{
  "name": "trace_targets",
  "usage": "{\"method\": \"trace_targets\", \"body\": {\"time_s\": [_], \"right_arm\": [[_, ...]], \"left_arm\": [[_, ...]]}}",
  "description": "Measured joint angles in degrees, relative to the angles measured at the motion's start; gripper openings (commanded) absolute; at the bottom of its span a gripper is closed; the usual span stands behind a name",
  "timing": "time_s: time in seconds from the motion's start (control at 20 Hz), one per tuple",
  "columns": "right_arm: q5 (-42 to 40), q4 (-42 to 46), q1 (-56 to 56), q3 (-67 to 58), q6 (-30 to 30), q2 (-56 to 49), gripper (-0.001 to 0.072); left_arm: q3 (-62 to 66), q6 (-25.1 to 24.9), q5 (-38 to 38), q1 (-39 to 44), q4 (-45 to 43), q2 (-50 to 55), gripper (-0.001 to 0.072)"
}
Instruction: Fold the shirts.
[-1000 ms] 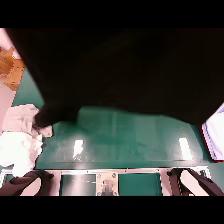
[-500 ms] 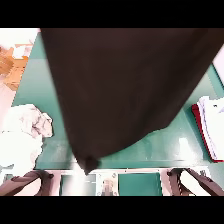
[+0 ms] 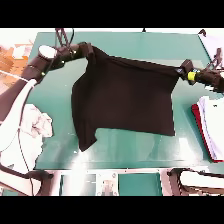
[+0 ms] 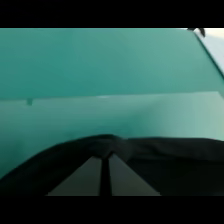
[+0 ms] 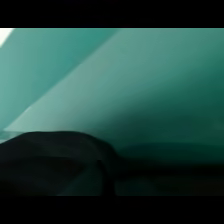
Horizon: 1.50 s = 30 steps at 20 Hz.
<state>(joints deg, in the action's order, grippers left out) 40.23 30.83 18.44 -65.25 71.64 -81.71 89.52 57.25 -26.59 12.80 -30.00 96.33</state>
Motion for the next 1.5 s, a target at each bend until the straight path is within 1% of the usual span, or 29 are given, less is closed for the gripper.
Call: {"method": "trace_targets", "body": {"time_s": [0.05,0.15,0.2,0.3,0.4,0.45,0.55,0.6,0.7,0.75,0.9,0.95,1.0,1.25,1.35,1.4,1.45,1.5], "right_arm": [[-0.11,0.09,0.07,-0.2,-0.37,-1.4,0.0294],[1.62,0.11,1.66,-1.22,-1.66,-2.95,0.0289],[3.96,0.46,3.23,-2.03,-2.4,-3.32,0.0289],[11.3,2.19,7.41,-3.08,-3.34,-3.17,0.0277],[18.91,5.33,12.33,-2.21,-3.8,-1.73,0.0279],[22.69,7.34,14.97,-0.59,-3.98,-0.24,0.0282],[27.17,11.15,19.96,3.87,-3.89,3.32,0.0306],[28.85,12.87,22.6,6.95,-3.52,5.6,0.0372],[30.8,16.46,27.17,13.25,-2.71,9.46,0.0376],[31.15,17.92,29.0,16.5,-2.34,10.88,0.0376],[30.36,21.0,31.78,24.68,-1.7,12.55,0.0375],[29.77,21.11,31.85,26.77,-1.79,12.59,0.0375],[29.4,21.42,31.65,28.35,-1.99,12.46,0.0374],[28.55,20.87,25.68,31.98,-2.89,9.25,0.0368],[28.65,20.37,23.3,32.37,-3.08,7.76,0.0302],[28.44,20.33,22.36,32.5,-3.17,7.08,0.0215],[28.11,20.33,21.53,32.65,-3.23,6.49,0.0143],[28.02,20.31,20.94,32.72,-3.3,6.08,0.0055]], "left_arm": [[0.09,-0.48,-0.22,-0.11,0.74,0.81,0.0651],[1.14,-1.09,-3.61,-1.81,1.68,1.88,0.0652],[2.12,-1.11,-6.38,-3.37,1.99,2.27,0.0652],[4.83,-0.74,-14.71,-7.69,2.54,2.58,0.0651],[7.02,1.22,-25.24,-13.31,2.47,2.93,0.065],[7.67,2.19,-30.32,-15.91,2.38,2.97,0.065],[7.91,4.59,-41.18,-20.15,-0.33,3.08,0.065],[7.17,5.68,-46.14,-21.68,-2.01,3.13,0.065],[3.89,7.02,-53.33,-23.85,-4.66,3.13,0.065],[1.46,7.43,-55.69,-24.48,-5.77,3.15,0.065],[-8.37,7.32,-58.82,-25.4,-7.72,3.15,0.0641],[-11.54,6.97,-58.64,-25.66,-8.22,3.15,0.0556],[-14.75,6.54,-58.14,-25.81,-8.57,3.15,0.0539],[-26.38,4.52,-53.86,-24.61,-9.4,3.15,0.0539],[-29.05,4.15,-52.54,-22.64,-8.96,3.08,0.0538],[-29.9,4.11,-51.82,-21.4,-8.57,3.08,0.0535],[-30.45,4.07,-51.04,-20.35,-8.5,3.04,0.0333],[-30.88,3.96,-49.18,-19.28,-8.96,3.06,0.0015]]}}
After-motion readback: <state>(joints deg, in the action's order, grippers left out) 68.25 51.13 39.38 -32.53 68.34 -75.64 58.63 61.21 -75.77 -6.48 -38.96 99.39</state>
